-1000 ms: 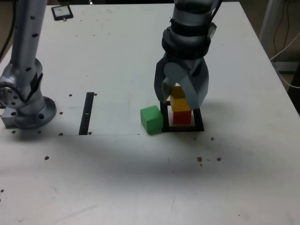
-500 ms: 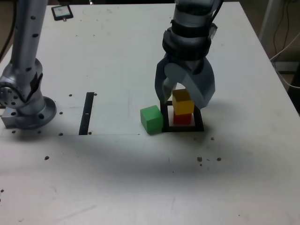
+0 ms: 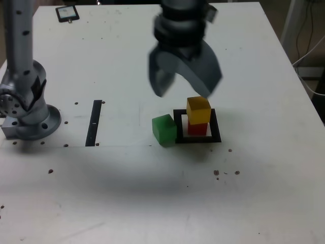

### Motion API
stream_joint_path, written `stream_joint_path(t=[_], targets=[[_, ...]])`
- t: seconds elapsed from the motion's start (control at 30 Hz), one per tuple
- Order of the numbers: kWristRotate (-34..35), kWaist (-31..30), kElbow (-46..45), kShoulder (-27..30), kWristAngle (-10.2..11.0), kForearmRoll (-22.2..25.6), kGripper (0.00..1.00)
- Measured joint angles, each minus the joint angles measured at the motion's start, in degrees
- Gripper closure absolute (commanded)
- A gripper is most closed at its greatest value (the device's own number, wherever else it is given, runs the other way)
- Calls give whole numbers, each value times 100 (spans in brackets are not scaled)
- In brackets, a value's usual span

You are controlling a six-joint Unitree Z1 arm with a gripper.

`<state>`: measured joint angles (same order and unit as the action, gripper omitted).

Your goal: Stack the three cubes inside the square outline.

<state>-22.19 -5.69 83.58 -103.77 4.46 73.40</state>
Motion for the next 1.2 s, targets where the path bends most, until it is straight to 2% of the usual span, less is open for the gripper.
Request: stream_joint_path(t=[0.17, 0.3, 0.43, 0.53, 0.7, 0.8, 0.97, 1.1, 1.2], targets=[[-36, -217, -403, 703, 133, 367, 0], [-81, -847, -804, 1081, 230, 555, 0], [-144, -1501, -1087, 1132, 59, 398, 0], [-226, -1972, -1321, 1125, -74, 92, 0], [-454, -2302, -1518, 986, -63, -213, 0], [-641, -2322, -1548, 932, 62, -232, 0], [-750, -2322, -1755, 865, 426, -452, 0], [-836, -2267, -1932, 680, 596, -777, 1], [-967, -2159, -2029, 538, 648, -1032, 1]])
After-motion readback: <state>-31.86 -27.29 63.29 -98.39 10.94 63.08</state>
